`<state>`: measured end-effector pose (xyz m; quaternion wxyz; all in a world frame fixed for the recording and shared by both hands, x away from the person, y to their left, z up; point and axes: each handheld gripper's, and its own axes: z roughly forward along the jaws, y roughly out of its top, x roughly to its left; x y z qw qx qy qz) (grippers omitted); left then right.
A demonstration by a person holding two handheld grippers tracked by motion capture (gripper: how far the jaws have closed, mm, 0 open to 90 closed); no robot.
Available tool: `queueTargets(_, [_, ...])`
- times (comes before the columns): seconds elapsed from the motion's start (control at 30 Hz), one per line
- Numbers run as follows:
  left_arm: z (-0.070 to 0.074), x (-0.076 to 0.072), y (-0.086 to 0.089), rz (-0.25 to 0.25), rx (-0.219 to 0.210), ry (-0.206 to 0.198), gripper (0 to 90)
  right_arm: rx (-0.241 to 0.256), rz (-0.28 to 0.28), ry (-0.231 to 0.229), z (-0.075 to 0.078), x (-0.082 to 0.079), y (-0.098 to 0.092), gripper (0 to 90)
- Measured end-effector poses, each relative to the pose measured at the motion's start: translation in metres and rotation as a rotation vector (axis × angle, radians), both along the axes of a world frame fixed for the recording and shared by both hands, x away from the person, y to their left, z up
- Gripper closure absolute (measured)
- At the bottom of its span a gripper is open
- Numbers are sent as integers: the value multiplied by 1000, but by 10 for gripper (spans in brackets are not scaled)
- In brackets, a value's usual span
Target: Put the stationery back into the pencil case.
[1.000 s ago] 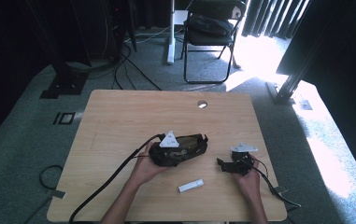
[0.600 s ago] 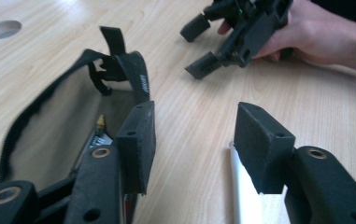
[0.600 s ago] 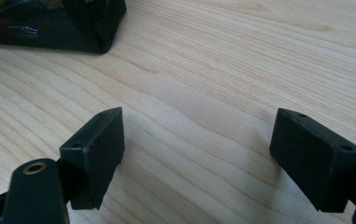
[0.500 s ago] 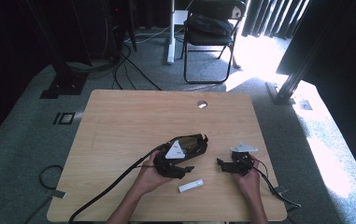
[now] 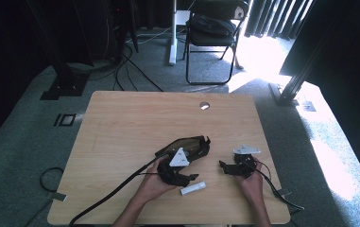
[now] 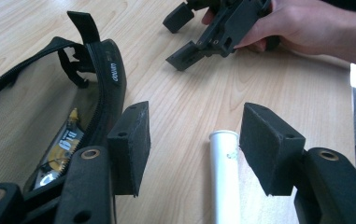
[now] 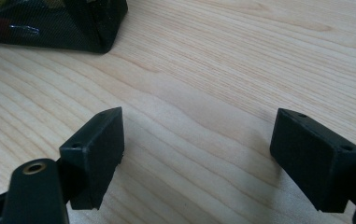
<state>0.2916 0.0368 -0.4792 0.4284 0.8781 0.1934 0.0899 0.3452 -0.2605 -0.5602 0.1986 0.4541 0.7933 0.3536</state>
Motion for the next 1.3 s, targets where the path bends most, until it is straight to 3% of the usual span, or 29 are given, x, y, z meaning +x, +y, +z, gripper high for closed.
queueTargets(0.07, [-1, -3, 2, 4, -18, 6, 441, 0, 0, 0, 0, 0, 0, 176])
queueTargets(0.4, [-8, -10, -2, -11, 20, -3, 438, 0, 0, 0, 0, 0, 0, 176])
queueTargets(1.3, [-26, -14, -2, -13, 36, 28, 441, 0, 0, 0, 0, 0, 0, 176])
